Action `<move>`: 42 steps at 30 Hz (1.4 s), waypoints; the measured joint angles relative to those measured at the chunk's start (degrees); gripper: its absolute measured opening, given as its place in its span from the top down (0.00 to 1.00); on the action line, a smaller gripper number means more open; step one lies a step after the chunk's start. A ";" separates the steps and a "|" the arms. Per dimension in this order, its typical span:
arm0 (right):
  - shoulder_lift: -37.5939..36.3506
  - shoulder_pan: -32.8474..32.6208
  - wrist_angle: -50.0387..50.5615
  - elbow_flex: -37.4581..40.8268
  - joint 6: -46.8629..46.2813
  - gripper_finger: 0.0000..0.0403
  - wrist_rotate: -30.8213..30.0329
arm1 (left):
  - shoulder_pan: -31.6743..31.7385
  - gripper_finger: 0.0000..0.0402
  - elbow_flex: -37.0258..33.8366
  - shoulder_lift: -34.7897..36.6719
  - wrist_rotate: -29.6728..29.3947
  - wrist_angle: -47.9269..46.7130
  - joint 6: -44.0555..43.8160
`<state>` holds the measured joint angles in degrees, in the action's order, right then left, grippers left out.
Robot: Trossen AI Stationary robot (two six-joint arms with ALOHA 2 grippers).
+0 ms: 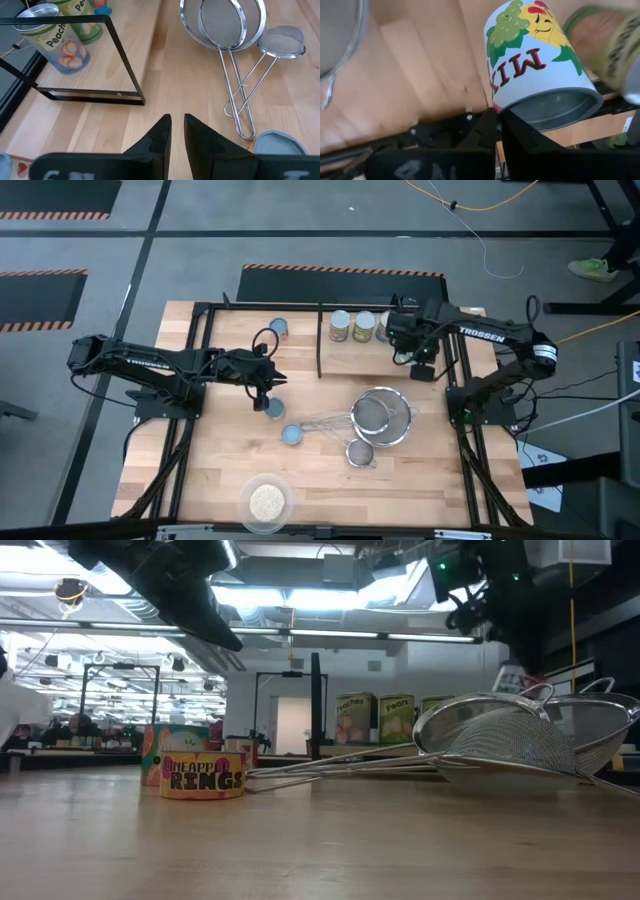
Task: Pick and place cans onto a shelf
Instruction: Put the canned mixed fruit on the shelf
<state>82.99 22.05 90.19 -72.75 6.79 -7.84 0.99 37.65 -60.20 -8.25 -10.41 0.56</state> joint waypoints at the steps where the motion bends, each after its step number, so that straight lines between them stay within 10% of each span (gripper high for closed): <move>1: -0.20 0.19 -0.04 0.96 0.10 0.96 -0.06 | -0.01 0.89 0.00 0.00 0.00 -0.04 0.00; 42: -0.25 0.72 -2.58 8.61 2.52 0.92 -4.16 | 0.00 0.89 0.00 0.00 0.00 -0.01 0.07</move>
<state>82.74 22.76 87.61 -64.14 9.31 -12.00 0.99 37.65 -60.20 -8.25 -10.41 0.62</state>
